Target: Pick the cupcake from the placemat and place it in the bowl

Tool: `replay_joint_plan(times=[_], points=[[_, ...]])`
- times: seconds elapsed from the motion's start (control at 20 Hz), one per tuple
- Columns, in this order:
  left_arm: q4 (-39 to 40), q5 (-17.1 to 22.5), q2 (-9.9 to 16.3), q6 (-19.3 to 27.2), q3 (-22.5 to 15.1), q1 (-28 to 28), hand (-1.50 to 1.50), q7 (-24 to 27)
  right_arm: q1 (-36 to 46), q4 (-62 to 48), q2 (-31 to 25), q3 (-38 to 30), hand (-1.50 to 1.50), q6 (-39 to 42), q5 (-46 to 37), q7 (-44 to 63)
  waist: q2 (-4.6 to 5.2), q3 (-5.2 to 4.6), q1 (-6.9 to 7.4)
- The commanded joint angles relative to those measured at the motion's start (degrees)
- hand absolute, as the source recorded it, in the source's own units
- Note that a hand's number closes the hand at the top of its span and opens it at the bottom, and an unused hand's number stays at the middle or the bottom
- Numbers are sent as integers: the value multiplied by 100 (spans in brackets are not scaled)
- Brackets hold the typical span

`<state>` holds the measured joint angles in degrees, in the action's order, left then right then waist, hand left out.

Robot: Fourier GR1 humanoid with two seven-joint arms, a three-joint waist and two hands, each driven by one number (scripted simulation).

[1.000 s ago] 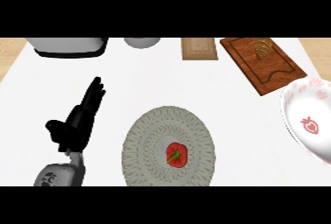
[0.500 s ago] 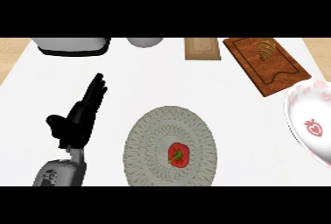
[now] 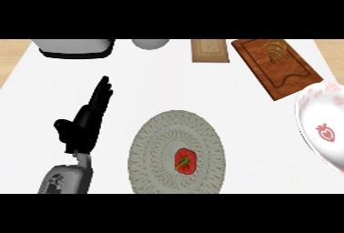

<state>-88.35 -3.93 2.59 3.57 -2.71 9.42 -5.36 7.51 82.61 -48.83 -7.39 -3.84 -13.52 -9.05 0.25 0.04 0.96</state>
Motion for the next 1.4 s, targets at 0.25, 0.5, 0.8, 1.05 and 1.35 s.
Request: replay_joint_plan(times=[0.25,0.5,0.8,1.05,1.35], points=[[-103,-71,-126,34,-136,-146,0,95,627,-2305,472,272,-150,957,114,-1119,3,5,13],[-264,28,-24,-78,-55,-342,0,32,1207,-2924,368,47,-150,1830,426,-1829,-18,0,-24],[-14,66,92,-132,115,-65,0,-18,1454,-3441,325,-802,-150,2078,1190,-2564,-20,1,-70],[537,13,62,-53,281,113,0,391,1383,-3446,393,-1220,-150,2201,1594,-2291,-17,-4,-113],[-494,-139,-130,41,-182,-406,0,-130,1365,-3975,-203,-1703,-150,3455,2271,-1826,-33,0,-64]])
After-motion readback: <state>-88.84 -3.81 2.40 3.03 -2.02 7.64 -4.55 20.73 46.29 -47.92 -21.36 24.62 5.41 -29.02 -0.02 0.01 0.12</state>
